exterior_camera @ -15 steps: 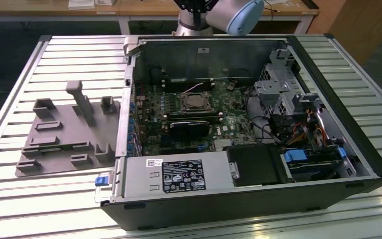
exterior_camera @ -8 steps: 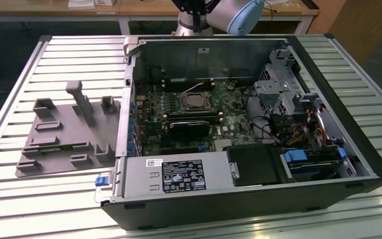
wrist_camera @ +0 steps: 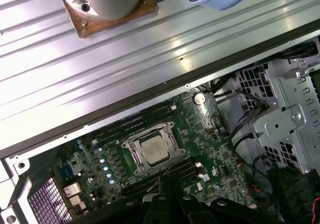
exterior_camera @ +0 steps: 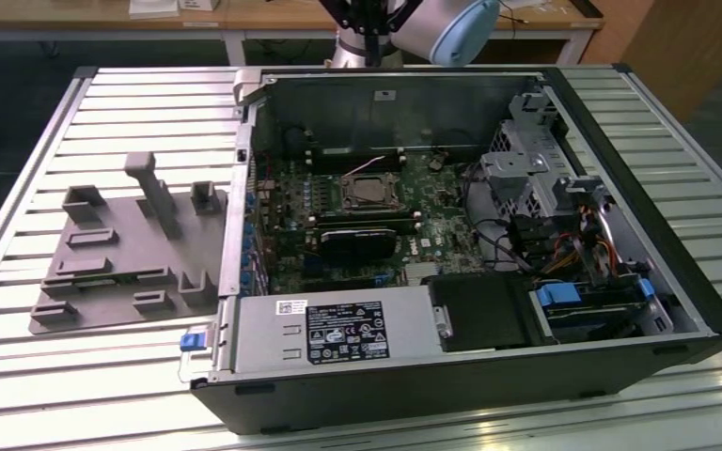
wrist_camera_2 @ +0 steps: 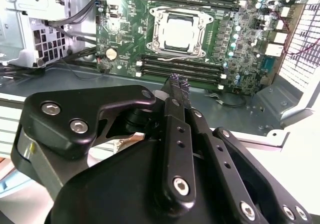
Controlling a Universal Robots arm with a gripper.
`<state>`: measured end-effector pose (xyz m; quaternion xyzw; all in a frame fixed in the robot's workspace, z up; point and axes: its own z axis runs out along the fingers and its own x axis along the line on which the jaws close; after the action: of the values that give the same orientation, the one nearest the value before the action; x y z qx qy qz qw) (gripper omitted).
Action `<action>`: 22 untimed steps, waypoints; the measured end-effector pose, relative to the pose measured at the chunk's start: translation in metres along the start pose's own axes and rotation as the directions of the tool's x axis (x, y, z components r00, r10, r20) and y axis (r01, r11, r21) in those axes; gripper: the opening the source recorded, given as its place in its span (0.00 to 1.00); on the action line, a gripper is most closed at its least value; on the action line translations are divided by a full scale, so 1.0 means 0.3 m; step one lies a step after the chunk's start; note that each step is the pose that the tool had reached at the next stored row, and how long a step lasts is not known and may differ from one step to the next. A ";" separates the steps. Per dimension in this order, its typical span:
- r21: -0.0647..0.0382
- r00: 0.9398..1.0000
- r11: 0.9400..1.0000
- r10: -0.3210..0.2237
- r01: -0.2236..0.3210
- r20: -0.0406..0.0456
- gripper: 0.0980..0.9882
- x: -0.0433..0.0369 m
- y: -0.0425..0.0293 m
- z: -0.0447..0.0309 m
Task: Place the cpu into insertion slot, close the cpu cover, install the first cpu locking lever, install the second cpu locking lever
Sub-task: 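Install the first cpu locking lever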
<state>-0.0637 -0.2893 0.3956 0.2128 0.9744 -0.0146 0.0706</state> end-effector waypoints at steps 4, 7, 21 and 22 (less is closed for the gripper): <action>0.000 1.000 1.000 0.000 0.000 -0.001 0.01 -0.002 -0.004 0.012; 0.001 1.000 1.000 0.000 0.000 -0.001 0.01 -0.004 -0.009 0.021; -0.009 1.000 1.000 0.001 -0.001 -0.013 0.01 -0.019 -0.033 0.083; -0.009 1.000 1.000 0.001 -0.001 -0.014 0.01 -0.019 -0.034 0.087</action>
<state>-0.0593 -0.3025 0.3705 0.2132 0.9748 -0.0086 0.0649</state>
